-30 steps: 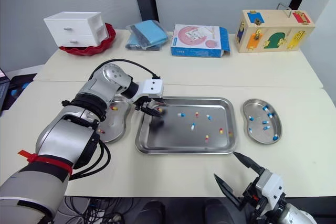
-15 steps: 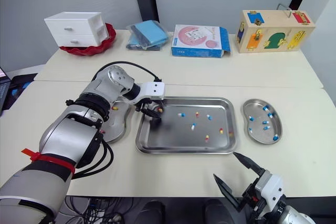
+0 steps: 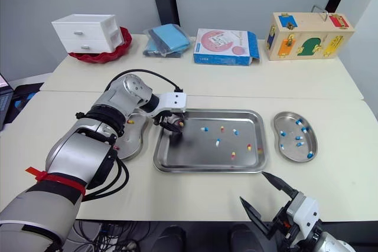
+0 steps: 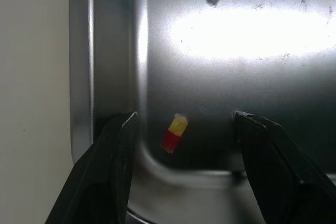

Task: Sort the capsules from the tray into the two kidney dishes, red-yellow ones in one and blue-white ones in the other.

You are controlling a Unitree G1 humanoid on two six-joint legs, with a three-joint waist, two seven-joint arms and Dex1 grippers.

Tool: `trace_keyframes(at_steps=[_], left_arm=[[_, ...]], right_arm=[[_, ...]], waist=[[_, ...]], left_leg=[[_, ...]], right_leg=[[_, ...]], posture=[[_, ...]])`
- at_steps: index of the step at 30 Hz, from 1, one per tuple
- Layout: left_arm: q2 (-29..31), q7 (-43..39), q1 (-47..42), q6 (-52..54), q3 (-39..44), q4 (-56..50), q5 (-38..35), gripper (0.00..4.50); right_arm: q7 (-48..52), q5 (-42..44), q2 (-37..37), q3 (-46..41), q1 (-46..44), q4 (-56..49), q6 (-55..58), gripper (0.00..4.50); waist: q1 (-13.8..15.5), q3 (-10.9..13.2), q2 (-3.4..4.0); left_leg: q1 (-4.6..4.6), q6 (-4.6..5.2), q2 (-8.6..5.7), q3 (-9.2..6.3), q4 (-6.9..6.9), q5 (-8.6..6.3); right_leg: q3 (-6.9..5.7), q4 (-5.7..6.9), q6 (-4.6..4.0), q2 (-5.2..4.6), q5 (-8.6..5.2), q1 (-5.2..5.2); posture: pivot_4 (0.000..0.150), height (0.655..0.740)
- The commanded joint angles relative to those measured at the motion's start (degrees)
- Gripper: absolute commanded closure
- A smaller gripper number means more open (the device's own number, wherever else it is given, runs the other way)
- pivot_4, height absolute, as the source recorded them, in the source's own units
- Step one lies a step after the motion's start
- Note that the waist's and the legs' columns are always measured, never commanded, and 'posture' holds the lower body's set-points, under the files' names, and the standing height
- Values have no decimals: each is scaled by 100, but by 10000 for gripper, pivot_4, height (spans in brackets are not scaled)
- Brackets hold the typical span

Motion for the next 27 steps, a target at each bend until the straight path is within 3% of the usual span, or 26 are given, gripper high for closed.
trace_keyframes(at_steps=[1, 5, 27], left_arm=[[-57, 91, -42, 31, -68, 73, 92, 20623], [-105, 149, -44, 71, -53, 108, 108, 33363], [-124, 325, -108, 298, -384, 223, 455, 33363]], right_arm=[[-41, 61, -32, -45, 51, -227, -86, 0], [-74, 51, -41, -40, 75, -248, -91, 0], [-217, 39, -78, -34, 31, -333, -24, 0]], waist=[[0, 0, 0], [2, 0, 0], [-1, -5, 1]], left_leg=[[1, 0, 0, 0, 0, 0], [5, 0, 0, -1, 1, 0], [36, 0, 0, -1, 1, 0]], right_leg=[[0, 0, 0, 0, 0, 1], [0, 0, 0, 0, 0, 5], [1, 0, 1, 0, -1, 35]], posture=[[1500, 7400], [1500, 7400], [1500, 7400]])
